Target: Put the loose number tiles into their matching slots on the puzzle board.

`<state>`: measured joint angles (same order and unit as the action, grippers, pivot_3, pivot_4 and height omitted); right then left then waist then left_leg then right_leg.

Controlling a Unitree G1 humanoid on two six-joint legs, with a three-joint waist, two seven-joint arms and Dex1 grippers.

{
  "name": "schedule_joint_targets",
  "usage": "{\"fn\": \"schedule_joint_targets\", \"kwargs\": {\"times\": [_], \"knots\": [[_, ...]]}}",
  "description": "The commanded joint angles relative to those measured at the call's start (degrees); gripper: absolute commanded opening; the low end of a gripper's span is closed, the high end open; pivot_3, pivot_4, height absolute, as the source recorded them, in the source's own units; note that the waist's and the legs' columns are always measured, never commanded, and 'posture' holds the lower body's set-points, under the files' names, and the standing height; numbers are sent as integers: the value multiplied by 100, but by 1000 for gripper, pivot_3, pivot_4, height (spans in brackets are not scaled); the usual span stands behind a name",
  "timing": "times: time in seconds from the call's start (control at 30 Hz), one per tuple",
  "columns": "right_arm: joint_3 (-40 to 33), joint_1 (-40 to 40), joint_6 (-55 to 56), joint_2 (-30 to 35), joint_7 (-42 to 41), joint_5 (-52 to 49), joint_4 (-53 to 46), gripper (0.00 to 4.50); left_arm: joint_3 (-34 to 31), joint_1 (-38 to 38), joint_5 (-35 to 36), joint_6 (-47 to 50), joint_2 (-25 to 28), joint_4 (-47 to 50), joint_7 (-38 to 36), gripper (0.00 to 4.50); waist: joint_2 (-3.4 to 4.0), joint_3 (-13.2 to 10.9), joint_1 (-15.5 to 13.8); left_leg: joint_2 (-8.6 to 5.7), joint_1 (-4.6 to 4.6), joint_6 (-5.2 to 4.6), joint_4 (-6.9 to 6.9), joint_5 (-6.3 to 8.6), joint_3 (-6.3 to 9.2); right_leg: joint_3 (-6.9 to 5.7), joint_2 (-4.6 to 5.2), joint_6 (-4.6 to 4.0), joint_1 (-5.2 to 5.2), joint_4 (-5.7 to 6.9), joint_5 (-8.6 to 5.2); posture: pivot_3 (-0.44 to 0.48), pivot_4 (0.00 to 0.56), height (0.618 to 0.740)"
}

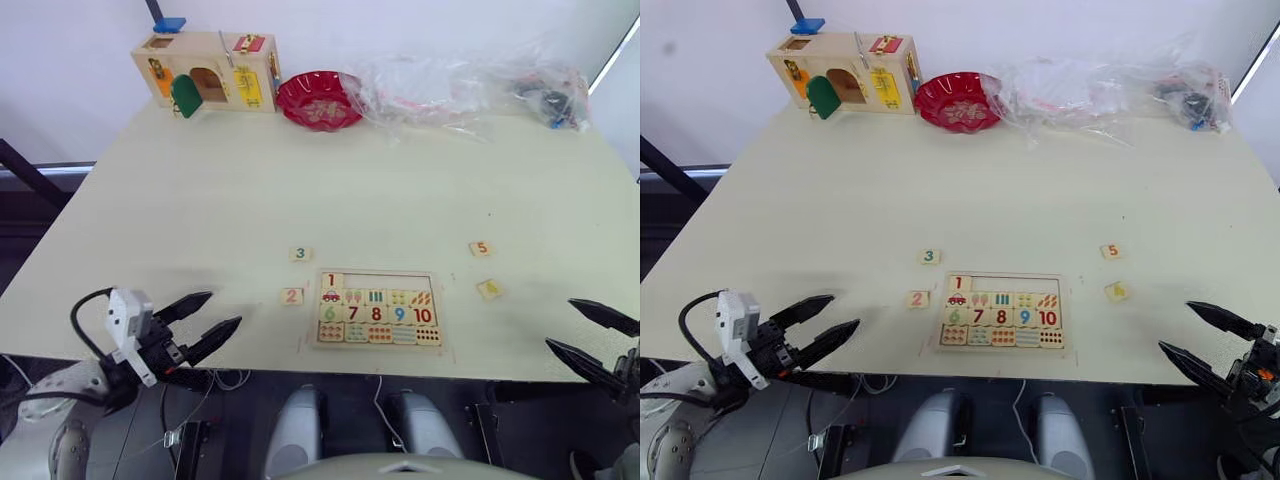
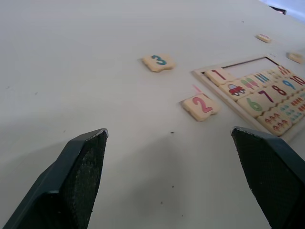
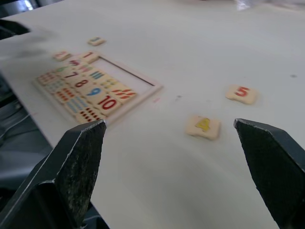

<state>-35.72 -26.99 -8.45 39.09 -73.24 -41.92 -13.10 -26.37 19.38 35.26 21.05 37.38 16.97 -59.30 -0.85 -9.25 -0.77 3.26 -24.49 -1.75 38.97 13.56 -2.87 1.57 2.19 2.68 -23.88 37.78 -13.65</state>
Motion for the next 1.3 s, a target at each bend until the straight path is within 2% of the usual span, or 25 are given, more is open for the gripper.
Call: {"fn": "schedule_joint_targets", "kwargs": {"times": [0.03, 0.1, 0.2, 0.4, 0.57, 0.7, 1.0, 1.1, 1.17, 1.3], "knots": [[-12, 173, -155, 375, -422, -370, -425, 4500, 158, -408, 117, 14, 632, -18, -661, 4393, 0, 0, -5, 0, 0, -1, -1, 0, 1, -2, 0, 0, 0, 0, 0, 0, 150, 740], [35, 242, -320, 594, -627, -511, -573, 4500, 416, -705, -57, -160, 1030, -197, -1117, 4393, 4, -3, -5, 0, 0, -1, -1, -1, 1, -2, 0, 0, -1, 1, 0, 0, 150, 740], [68, 336, -454, 834, -803, -571, -671, 4500, 885, -1424, -390, -312, 1333, -559, -1244, 4393, 8, 1, -3, 0, 5, -1, -12, -1, -4, -1, 2, -1, 1, -6, 1, 0, 150, 740], [-53, 434, -264, 964, -1166, -398, -476, 4500, 2061, -2897, -804, 10, 1921, -1217, -2047, 4393, 0, -3, -9, -17, 0, -3, -38, -4, -10, -7, -16, -2, 3, -22, 1, 0, 150, 740], [-168, 380, 78, 815, -1240, -200, -333, 4500, 2556, -3567, -1029, -101, 1889, -1771, -2432, 4393, 1, -4, 16, -21, 5, -3, -40, -5, -38, -3, -20, 0, 5, -18, 1, 0, 150, 740], [-172, 346, 244, 749, -1328, -165, -328, 4500, 2803, -3765, -1309, -466, 1831, -2073, -2602, 4393, 0, -4, 11, -17, 11, -3, -40, -5, -47, 5, -24, 1, 5, -13, 1, 0, 150, 740], [33, 516, 369, 567, -1217, -169, -331, 4500, 3414, -4217, -2007, -835, 1572, -2291, -2538, 4393, -2, -4, -9, -17, 25, -4, -35, -5, -56, 14, -22, 1, 14, -7, 2, 0, 150, 740], [76, 531, 394, 497, -1173, -140, -364, 4500, 3531, -4332, -2167, -917, 1483, -2365, -2511, 3616, -2, -5, -7, -18, 26, -4, -35, -5, -57, 15, -23, 0, 16, -6, 2, 0, 150, 740], [109, 538, 401, 463, -1122, -120, -407, 4500, 3581, -4350, -2279, -1078, 1452, -2430, -2504, 2686, -2, -5, 6, -18, 26, -4, -35, -5, -58, 17, -24, 1, 16, -7, 2, 0, 150, 740], [147, 539, 423, 411, -1067, -104, -443, 4500, 3693, -4355, -2468, -1260, 1334, -2427, -2435, 2686, -2, -5, 0, -17, 33, -4, -36, -5, -62, 22, -25, 1, 17, -3, 2, 0, 150, 740]]}}
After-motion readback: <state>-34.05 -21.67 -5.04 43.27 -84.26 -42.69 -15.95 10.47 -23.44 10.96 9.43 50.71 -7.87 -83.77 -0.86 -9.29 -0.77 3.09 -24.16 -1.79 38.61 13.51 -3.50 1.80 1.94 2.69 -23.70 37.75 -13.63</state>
